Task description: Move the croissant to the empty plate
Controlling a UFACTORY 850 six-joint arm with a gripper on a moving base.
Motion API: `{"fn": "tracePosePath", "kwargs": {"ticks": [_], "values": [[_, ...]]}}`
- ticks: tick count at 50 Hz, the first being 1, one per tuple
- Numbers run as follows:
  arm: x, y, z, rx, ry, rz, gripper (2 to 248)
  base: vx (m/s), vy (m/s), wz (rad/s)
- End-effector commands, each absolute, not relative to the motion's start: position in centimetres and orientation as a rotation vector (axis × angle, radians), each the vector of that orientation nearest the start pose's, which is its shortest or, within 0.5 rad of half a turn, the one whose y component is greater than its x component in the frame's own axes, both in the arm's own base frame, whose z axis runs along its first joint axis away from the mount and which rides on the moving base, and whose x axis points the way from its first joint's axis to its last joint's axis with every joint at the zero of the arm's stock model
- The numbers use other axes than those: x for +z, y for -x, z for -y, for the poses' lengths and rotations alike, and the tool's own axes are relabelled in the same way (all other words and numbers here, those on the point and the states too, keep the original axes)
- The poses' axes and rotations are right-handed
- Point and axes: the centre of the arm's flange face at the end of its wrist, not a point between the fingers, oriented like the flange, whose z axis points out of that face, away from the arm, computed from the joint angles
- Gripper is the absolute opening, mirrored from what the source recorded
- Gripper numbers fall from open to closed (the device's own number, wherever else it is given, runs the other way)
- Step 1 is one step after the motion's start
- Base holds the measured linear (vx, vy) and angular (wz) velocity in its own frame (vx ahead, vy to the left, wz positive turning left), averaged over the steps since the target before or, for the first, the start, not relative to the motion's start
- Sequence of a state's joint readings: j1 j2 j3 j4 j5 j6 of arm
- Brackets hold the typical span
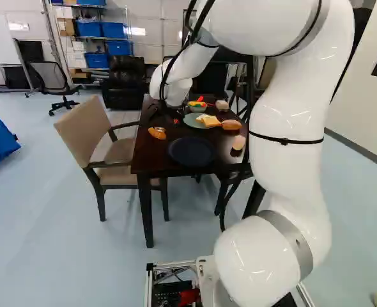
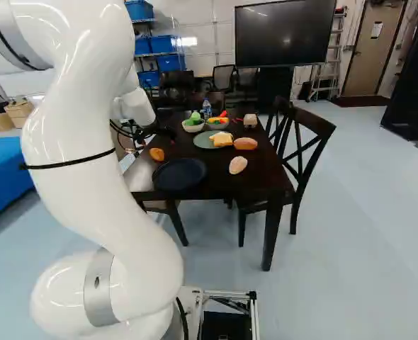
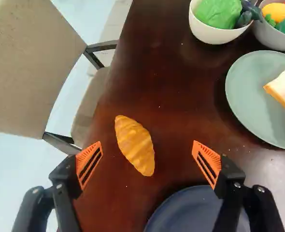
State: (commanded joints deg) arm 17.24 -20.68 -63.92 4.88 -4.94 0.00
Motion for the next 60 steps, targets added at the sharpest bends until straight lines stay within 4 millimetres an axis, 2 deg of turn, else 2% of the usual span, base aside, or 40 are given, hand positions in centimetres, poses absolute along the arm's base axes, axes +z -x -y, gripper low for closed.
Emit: {"fn": "tracePosePath", "kwargs": {"ticks": [20, 37, 60], "values": [[44.2, -59.5, -19.2, -0.848, 2.877, 0.38, 247, 0.0, 0.0, 0.0], [43.8, -60.5, -19.2, -0.799, 2.899, 0.629, 247, 0.0, 0.0, 0.0], [43.1, -61.9, -21.0, -0.639, 2.869, 1.013, 247, 0.0, 0.0, 0.0]]}}
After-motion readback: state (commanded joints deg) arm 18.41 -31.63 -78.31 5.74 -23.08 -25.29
